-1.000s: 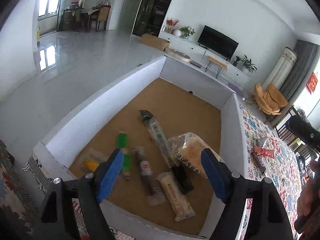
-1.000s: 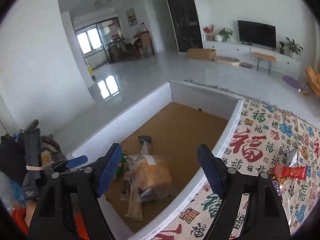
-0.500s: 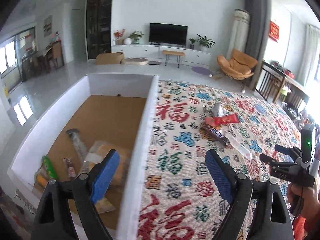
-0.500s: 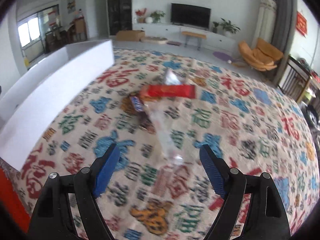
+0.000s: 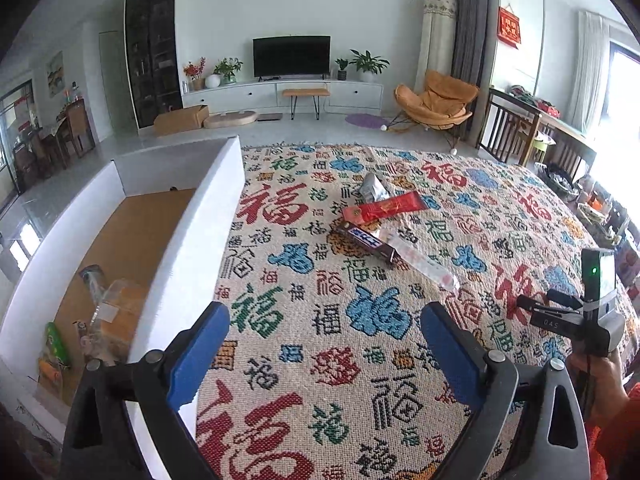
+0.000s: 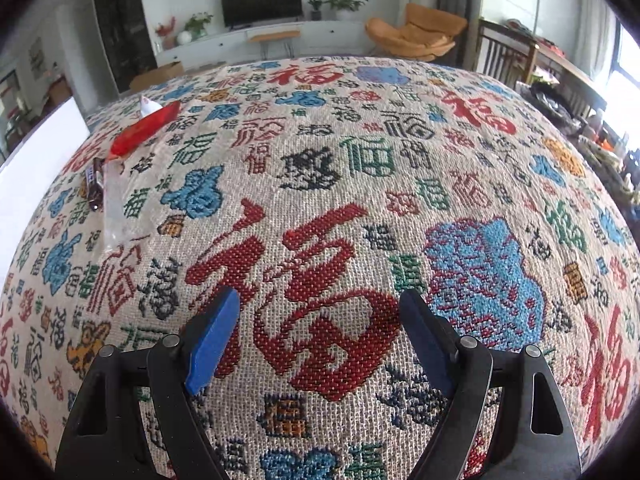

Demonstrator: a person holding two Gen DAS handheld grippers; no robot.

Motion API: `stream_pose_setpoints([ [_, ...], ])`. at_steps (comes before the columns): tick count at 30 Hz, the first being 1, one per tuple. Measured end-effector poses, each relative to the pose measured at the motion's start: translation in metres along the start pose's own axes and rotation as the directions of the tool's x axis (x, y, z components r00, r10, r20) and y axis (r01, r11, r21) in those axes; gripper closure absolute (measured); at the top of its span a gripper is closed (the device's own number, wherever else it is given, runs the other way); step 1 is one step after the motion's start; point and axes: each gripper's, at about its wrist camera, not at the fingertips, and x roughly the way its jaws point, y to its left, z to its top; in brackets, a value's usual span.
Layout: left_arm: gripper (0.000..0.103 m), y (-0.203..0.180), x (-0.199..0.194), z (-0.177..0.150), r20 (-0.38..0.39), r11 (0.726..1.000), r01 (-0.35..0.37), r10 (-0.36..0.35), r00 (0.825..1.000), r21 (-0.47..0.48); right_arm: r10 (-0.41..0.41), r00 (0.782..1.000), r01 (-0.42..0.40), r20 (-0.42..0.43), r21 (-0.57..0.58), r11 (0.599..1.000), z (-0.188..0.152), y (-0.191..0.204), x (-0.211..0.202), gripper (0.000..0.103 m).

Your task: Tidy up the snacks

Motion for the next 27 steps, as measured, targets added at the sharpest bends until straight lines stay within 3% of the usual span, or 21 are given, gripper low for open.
stream_pose_setpoints([
  [5, 0.005, -0.017, 0.066, -0.033, -0.130, 1.000, 0.022, -0.019, 0.991, 0.016, -0.025, 1.000, 0.025, 0.002, -0.007, 1.000, 0.003, 0.004, 0.004, 0.017],
  [11, 0.003, -0.013, 0.129, -0.051, -0.203, 0.998, -0.061, 0.058, 0.977, -0.011, -0.032, 0.999, 0.032, -0.002, -0.012, 0.999, 0.002, 0.004, 0.007, 0.014],
  [27, 0.000, -0.009, 0.128, -0.053, -0.186, 0.997, -0.071, 0.065, 0.980, -0.026, -0.033, 0.999, 0.033, -0.004, -0.010, 0.999, 0.002, 0.003, 0.007, 0.013],
])
